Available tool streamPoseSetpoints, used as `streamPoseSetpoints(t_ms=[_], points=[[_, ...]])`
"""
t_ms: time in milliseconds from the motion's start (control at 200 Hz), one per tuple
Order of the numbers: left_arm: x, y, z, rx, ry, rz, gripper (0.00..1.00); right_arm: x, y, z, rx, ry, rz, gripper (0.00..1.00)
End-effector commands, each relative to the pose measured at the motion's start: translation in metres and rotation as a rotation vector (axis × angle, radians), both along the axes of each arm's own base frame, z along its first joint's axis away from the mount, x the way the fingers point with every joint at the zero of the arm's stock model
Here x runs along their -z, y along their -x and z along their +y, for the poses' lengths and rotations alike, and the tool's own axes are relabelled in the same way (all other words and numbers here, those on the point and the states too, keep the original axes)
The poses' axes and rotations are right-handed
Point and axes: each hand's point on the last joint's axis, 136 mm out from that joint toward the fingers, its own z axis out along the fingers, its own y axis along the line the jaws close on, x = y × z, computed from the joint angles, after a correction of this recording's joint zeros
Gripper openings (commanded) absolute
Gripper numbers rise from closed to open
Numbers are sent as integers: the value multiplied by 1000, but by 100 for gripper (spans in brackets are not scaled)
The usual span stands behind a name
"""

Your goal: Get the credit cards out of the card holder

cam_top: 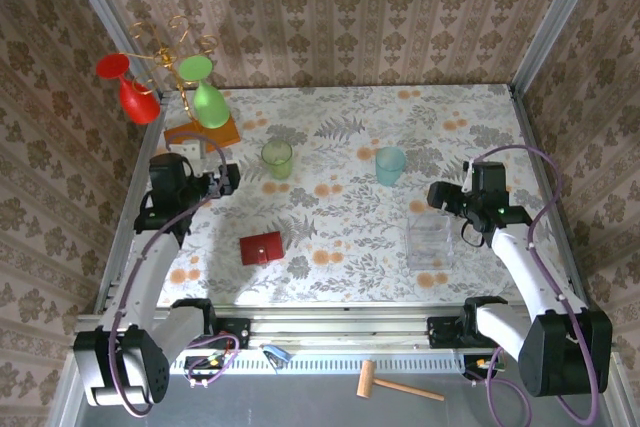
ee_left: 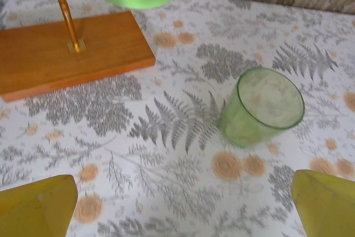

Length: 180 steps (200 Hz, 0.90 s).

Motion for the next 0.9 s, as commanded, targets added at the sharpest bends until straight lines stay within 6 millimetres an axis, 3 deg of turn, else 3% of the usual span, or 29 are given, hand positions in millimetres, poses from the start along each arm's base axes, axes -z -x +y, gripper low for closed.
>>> streamPoseSetpoints(t_ms=[0,205,365,610,895], points=[[0,28,-7,31,22,137,100,10,31,-2,75,-38,147,89],[-8,41,-13,121,-68,161,100,20,43,3,115,-98,230,76],[5,37,-10,109,-93,148,99,25,43,4,114,-101,244,67],[15,42,-9,104,-94,188,98,36,44,1,132,-92,250,44],[16,45,-6,108,-124,178,99,48,41,5,119,-115,276,35]])
